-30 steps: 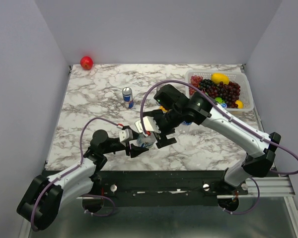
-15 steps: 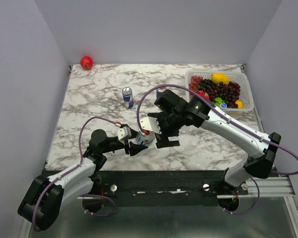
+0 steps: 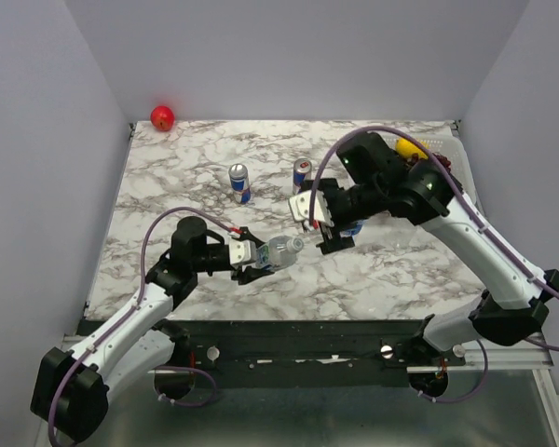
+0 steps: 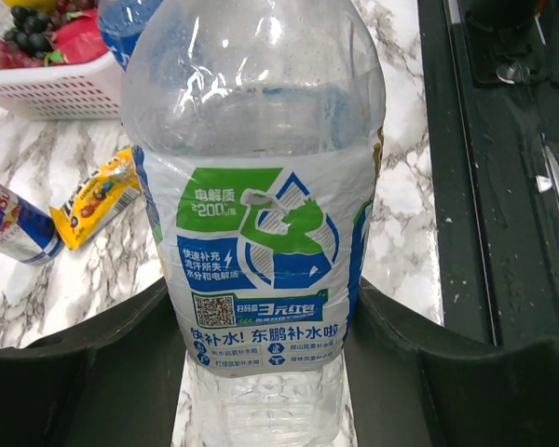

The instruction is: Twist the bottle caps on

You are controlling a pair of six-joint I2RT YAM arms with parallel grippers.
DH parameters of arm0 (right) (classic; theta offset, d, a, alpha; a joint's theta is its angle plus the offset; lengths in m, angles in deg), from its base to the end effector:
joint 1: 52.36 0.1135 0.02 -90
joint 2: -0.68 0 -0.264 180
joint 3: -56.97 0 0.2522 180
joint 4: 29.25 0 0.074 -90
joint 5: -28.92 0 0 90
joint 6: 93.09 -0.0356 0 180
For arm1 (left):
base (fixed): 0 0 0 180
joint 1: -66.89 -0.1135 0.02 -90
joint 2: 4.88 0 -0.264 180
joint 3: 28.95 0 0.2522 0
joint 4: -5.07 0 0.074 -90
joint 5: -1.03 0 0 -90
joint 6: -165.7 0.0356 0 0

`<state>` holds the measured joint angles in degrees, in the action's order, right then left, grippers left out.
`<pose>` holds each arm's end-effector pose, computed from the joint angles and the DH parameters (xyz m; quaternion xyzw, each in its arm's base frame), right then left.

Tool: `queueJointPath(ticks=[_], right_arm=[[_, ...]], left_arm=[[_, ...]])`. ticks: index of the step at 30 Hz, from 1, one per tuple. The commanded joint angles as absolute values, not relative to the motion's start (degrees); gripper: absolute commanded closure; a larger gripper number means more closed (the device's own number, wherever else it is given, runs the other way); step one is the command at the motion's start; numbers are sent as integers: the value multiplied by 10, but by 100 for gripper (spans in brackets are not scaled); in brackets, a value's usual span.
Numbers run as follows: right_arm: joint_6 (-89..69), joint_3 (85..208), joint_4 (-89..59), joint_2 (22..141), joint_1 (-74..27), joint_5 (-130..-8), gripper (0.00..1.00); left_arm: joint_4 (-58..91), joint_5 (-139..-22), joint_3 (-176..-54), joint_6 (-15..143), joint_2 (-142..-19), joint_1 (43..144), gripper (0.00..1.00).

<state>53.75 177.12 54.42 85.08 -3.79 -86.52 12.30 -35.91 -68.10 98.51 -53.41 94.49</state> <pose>0.1672 0.2126 0.4448 -0.7722 0.4888 0.1797 0.3641 0.1511 -0.1111 0.2429 0.5470 0.5354 -0.3802 0.5192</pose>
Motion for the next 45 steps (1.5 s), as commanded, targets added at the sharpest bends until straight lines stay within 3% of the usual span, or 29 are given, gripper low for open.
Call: queueJointPath(ticks=[1,6,13,18,24,31,34,40,43,45], right_arm=[[660,1704,532,821,-8,-921,9],[714,1675,514,811,8,-926,16],[729,1676,509,829,19,-930,33],[732,1681,520,841,26,-936,37],[730,1688,539,858,34,-930,48],[676,1714,554,887,34,-922,71],[568,1731,528,915,27,-913,77],[215,1850,494,1015,-33,-933,82],[58,1824,438,1018,-51,-898,100],[-59,1825,437,1035,-56,-859,100]], left_arm=[[217,-337,-707,1037,-547,943,100],[218,-342,-721,1039,-557,943,100],[216,-345,-730,1035,-559,943,100],[216,-340,-730,1035,-553,942,100],[223,-342,-730,1042,-543,943,100],[205,-362,-718,1030,-529,943,100],[142,-395,-696,1002,-513,944,100],[12,-587,-664,924,-477,957,100],[-16,-686,-667,892,-474,972,100],[-12,-739,-672,897,-479,994,100]])
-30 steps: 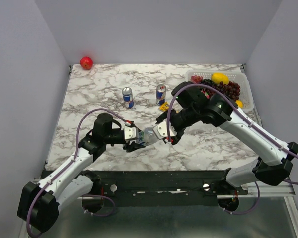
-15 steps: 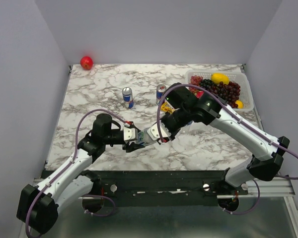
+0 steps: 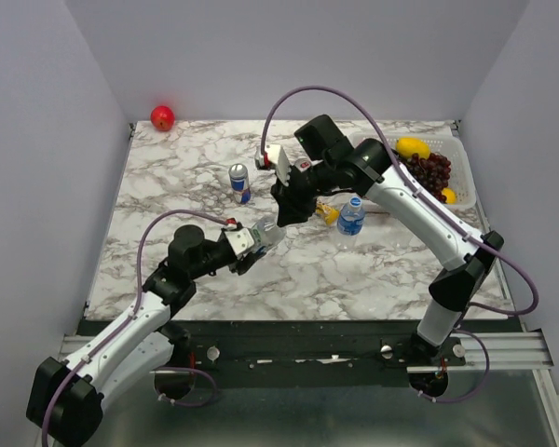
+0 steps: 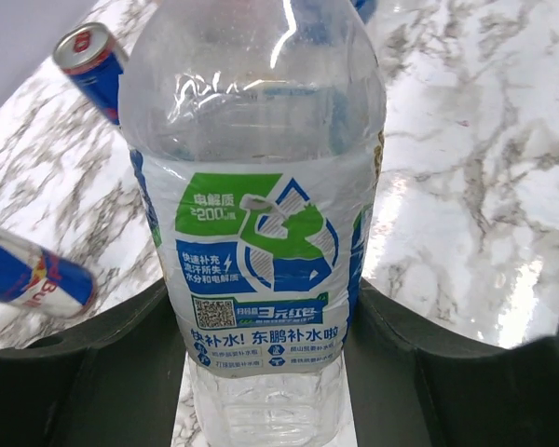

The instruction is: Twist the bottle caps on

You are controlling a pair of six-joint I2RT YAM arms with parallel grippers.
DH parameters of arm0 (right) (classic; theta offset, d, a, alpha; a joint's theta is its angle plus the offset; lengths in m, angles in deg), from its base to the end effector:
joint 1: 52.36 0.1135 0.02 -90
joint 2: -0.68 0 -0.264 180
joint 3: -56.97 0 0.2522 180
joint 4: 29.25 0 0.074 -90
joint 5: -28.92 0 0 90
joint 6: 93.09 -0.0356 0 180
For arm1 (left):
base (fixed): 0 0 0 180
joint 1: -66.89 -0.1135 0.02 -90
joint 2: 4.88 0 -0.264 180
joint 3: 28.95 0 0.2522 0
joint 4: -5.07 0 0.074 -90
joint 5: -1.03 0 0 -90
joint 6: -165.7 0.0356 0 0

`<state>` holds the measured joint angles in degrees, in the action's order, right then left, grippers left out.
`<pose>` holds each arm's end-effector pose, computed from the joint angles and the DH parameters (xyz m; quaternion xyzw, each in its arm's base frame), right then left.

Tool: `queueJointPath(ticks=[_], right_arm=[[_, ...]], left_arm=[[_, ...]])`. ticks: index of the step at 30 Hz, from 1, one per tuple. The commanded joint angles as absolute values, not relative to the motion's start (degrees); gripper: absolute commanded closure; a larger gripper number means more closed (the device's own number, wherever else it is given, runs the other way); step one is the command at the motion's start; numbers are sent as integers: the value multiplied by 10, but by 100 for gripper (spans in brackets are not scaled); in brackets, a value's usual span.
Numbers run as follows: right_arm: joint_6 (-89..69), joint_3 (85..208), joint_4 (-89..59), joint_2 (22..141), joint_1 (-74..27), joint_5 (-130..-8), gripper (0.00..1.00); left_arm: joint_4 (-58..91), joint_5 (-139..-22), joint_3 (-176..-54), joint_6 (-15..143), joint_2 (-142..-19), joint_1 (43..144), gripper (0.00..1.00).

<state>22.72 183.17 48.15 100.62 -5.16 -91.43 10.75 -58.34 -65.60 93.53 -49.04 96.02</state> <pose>0.2297 0.2745 0.4036 -0.6114 0.6798 0.3022 0.2697 0.1506 -0.1047 0.2406 0.4516 0.6279 -0.2650 0.5759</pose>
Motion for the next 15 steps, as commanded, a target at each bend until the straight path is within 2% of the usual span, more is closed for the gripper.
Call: queueJointPath(ticks=[1,3,5,6,7,8,9,11,13,14,15], right_arm=[[-78,1829,447,1040,-56,-851,100],[-145,1836,459,1056,-60,-832,100],[-160,1842,467,1066,-73,-881,98],[-158,1845,465,1066,-79,-927,90],[-148,1849,451,1062,-84,-942,76],[-91,1867,443,1058,-92,-960,48],[-64,1881,441,1055,-97,-975,38],[30,1909,441,1035,-120,-982,26],[117,1893,437,985,-129,-1003,25],[231,1873,436,962,-131,-1017,24],[291,1812,435,937,-131,-1062,24]], left_arm=[[-4,-752,-678,902,-484,1000,100],[1,-759,-679,909,-491,1004,100],[19,-758,-676,917,-495,1004,100],[28,-755,-676,925,-496,1004,100],[51,-747,-673,929,-497,1004,100],[62,-736,-672,935,-497,1004,100],[78,-720,-673,948,-497,1004,100],[123,-666,-675,962,-494,1003,100],[159,-616,-678,984,-488,1002,100],[166,-567,-681,986,-481,999,100],[173,-535,-685,986,-475,998,100]])
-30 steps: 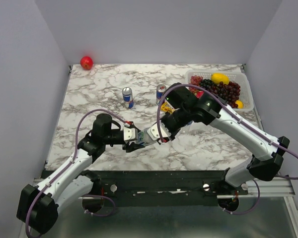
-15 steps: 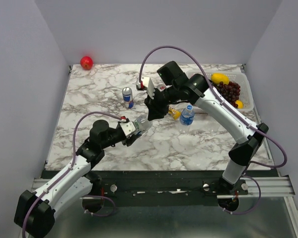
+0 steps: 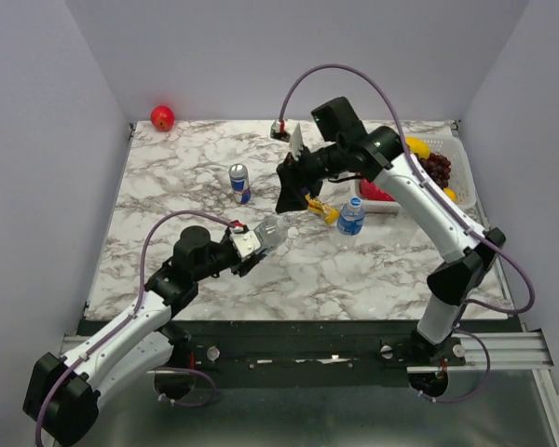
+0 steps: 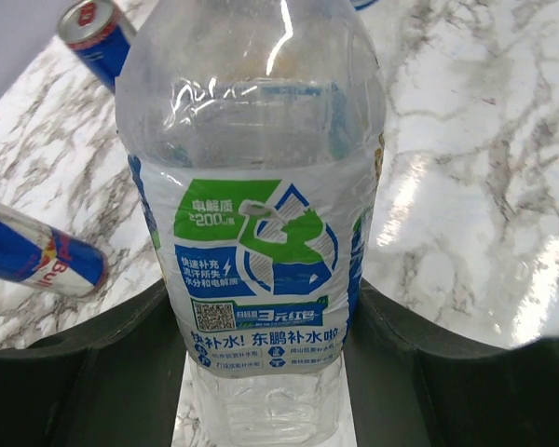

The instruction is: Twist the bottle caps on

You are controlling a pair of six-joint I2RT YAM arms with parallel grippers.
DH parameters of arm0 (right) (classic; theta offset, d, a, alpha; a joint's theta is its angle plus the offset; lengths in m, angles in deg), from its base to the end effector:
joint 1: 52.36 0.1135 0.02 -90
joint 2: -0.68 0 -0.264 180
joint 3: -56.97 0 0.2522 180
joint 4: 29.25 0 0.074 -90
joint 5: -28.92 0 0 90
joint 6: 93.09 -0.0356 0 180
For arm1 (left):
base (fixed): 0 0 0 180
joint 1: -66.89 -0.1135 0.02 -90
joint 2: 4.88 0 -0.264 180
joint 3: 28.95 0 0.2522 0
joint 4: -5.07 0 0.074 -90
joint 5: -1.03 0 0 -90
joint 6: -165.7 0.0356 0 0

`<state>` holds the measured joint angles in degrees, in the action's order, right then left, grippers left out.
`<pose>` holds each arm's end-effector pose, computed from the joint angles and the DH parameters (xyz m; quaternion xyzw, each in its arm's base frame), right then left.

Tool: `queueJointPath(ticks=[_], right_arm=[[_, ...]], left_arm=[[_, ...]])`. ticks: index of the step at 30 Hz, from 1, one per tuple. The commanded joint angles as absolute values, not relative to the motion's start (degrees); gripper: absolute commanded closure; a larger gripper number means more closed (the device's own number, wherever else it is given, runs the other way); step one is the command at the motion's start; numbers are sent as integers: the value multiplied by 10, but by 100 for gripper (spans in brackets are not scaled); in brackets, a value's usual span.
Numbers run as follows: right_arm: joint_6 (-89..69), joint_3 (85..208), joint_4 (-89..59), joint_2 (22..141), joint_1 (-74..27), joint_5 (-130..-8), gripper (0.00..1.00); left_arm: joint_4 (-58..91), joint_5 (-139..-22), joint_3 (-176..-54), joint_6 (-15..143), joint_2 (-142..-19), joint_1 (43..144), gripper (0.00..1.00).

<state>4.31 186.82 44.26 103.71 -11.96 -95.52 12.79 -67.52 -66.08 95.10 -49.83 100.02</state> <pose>0.2729 0.2587 0.4093 -0.4595 0.7674 0.3639 0.2598 0.1488 -0.1127 0.2370 0.4472 0.6517 -0.2182 0.5725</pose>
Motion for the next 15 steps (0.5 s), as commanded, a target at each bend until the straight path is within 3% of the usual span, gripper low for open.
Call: queueJointPath(ticks=[1,3,7,15], right_arm=[[345,1776,420,907,-131,-1074,24],[383,1670,361,831,-131,-1091,24],[415,1606,301,781,-127,-1171,24],[366,1588,243,793,-115,-1224,31]], left_arm=[[176,-510,-691,980,-469,996,100],[162,-459,-694,958,-455,996,100],[158,-420,-728,906,-465,997,100],[137,-406,-738,873,-475,997,100]])
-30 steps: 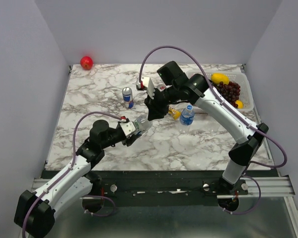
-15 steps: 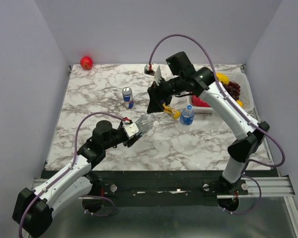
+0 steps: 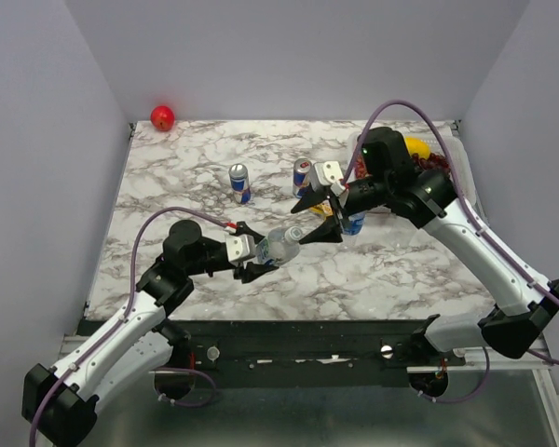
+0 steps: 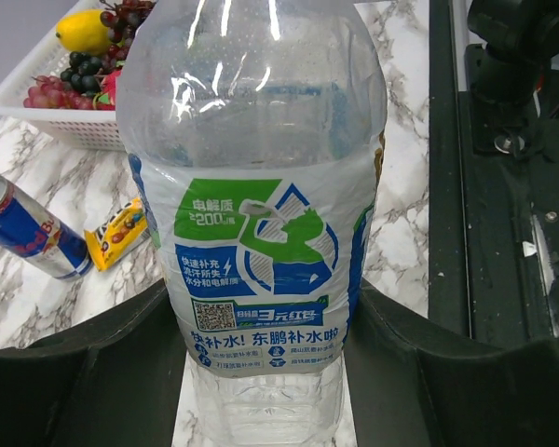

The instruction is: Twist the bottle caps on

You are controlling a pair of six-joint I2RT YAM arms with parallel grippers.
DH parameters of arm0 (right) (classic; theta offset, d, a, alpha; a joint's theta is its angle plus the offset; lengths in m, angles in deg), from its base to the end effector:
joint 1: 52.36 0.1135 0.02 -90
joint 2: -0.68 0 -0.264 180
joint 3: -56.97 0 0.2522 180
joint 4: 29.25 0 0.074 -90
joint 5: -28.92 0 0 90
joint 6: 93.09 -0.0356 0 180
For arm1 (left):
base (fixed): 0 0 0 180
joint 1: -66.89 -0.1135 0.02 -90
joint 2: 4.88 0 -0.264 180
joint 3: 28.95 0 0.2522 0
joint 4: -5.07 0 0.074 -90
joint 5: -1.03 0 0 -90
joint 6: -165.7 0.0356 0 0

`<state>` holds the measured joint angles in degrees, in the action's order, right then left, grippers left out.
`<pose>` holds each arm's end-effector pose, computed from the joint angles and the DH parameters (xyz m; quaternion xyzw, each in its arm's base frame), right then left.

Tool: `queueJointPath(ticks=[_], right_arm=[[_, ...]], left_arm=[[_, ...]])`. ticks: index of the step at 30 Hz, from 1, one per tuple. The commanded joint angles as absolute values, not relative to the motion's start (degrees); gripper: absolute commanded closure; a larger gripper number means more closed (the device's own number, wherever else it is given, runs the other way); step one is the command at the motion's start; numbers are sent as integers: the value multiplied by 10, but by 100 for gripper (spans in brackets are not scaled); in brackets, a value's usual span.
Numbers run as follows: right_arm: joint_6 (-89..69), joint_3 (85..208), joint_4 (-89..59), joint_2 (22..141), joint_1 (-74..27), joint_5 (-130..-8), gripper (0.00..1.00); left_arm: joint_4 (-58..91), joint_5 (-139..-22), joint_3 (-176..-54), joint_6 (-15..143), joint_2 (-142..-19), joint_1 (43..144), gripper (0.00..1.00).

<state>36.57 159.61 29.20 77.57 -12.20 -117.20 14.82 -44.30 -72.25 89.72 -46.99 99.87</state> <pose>0.1844 0.1943 0.4295 -0.6698 0.4493 0.4146 0.4213 0.1328 -0.1160 0.2810 0.5069 0.5440 -0.3835 0.5477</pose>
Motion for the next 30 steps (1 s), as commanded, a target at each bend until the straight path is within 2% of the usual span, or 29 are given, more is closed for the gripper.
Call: queueJointPath(ticks=[1,7,11,14,16,17,18,20,22,23,26,28,29,30], right_arm=[[360,1588,235,798,-113,-1226,32],[350,1599,232,809,-110,-1235,50],[331,1602,248,818,-109,-1231,69],[282,1584,223,821,-109,-1213,79],[208,1554,134,812,-109,-1139,86],[106,1545,99,808,-109,-1094,97],[44,1533,63,805,-109,-982,100],[-78,1532,19,806,-109,-890,99],[-127,1542,24,822,-109,-806,100],[-161,1551,32,830,-106,-777,99],[-196,1598,80,864,-89,-643,100],[-198,1617,92,873,-89,-616,99],[-184,1619,90,868,-89,-616,81],[-167,1618,82,862,-93,-627,70]], left_arm=[[135,-405,-740,872,-477,997,100],[113,-409,-741,858,-490,997,100],[83,-419,-737,828,-494,997,100],[64,-437,-736,817,-494,997,100],[47,-496,-731,815,-493,1003,100],[39,-526,-729,815,-490,1009,100],[31,-567,-729,812,-489,1017,100],[12,-678,-729,805,-495,1047,100],[-4,-760,-737,784,-502,1080,100],[-4,-838,-742,773,-515,1088,100],[13,-902,-762,717,-534,1095,100],[35,-891,-765,711,-535,1095,100],[42,-891,-761,719,-526,1094,100],[48,-856,-757,724,-519,1093,100]])
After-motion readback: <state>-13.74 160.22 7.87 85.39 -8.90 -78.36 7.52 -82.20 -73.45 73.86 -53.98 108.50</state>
